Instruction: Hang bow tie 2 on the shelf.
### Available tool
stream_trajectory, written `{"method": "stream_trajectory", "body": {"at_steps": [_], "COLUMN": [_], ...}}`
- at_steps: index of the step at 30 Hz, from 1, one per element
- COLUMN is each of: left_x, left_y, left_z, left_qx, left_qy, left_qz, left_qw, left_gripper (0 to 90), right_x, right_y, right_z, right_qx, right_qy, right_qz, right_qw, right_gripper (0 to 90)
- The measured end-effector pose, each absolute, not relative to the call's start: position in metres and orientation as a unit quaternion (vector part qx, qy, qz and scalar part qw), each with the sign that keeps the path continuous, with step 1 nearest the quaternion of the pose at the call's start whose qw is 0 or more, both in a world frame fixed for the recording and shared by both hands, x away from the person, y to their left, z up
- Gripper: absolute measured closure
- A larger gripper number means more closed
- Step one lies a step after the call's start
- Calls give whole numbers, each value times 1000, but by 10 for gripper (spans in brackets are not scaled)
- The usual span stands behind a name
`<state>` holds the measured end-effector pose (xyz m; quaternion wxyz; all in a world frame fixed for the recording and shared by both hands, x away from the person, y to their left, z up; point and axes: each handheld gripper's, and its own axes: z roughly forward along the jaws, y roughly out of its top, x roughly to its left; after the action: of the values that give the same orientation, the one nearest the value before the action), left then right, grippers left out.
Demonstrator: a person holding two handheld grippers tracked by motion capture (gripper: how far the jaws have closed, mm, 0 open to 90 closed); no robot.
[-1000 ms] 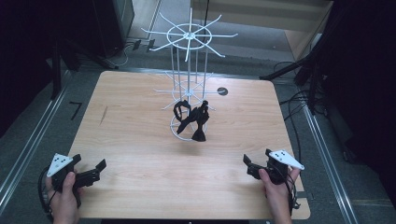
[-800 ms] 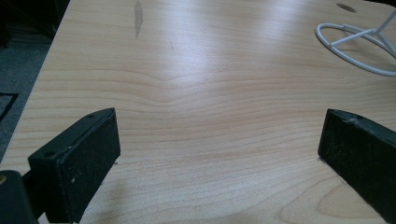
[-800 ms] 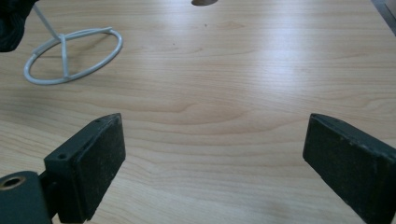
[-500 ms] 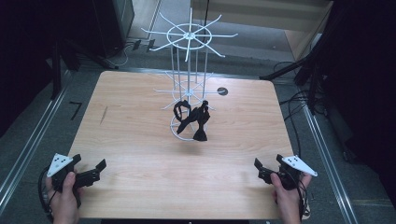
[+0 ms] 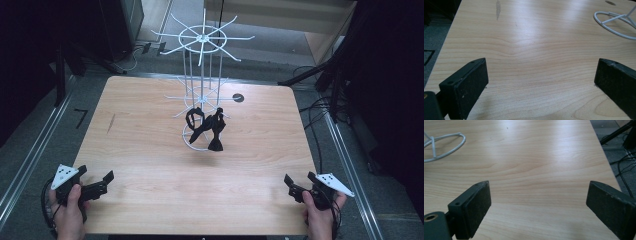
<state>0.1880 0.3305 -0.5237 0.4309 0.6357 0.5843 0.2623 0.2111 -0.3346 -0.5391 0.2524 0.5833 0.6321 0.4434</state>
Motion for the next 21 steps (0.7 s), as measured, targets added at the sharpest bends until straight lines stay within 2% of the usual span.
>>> {"method": "stream_trajectory", "body": {"at_steps": [18, 21], "left_x": [188, 188], "left_y": [331, 331], "left_z": [-524, -524], "left_qx": [636, 636], "left_qy": [585, 586], "left_qz": [262, 261], "left_qw": [431, 429], "left_gripper": [0, 0], "right_x": [190, 186], "right_y": [-369, -375], "right_z": [-549, -551], "right_qx": [607, 617], "right_qy": [621, 613], "right_qz": [428, 424], "right_qw": [250, 252], "right_gripper": [60, 101]}}
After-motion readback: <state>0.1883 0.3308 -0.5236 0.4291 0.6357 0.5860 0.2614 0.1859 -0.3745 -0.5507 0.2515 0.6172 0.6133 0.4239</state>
